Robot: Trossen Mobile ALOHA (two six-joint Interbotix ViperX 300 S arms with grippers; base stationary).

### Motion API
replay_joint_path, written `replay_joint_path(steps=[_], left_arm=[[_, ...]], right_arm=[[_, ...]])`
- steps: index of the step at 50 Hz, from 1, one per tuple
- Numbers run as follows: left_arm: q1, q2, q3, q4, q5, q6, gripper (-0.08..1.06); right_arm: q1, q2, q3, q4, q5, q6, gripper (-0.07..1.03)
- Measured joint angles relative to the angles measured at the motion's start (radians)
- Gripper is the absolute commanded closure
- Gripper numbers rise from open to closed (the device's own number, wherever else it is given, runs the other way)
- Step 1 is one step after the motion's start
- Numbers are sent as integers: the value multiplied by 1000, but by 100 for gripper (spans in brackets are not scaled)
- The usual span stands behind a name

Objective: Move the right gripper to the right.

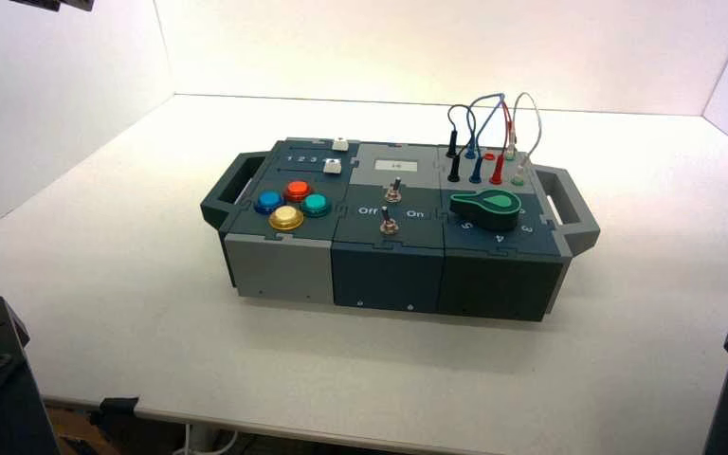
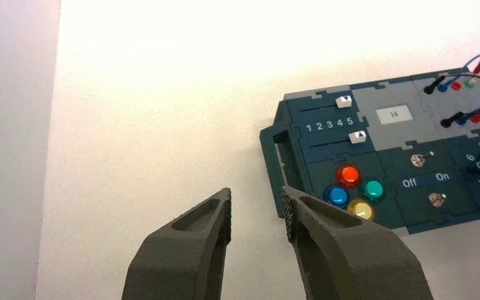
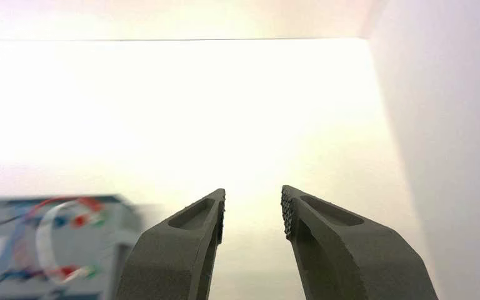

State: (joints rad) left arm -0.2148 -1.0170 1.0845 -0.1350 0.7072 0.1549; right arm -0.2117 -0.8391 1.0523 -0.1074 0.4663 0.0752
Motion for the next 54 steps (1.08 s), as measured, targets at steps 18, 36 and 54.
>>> replay_joint_path(steps=[18, 36, 54], left_arm=[[-52, -2, 0, 0, 0, 0, 52], [-61, 8, 0, 0, 0, 0, 52], [-103, 21, 0, 0, 0, 0, 52]], right_arm=[[-224, -40, 21, -132, 3, 81, 47], [-253, -38, 21, -138, 2, 104, 46], [-253, -38, 21, -138, -11, 106, 46]])
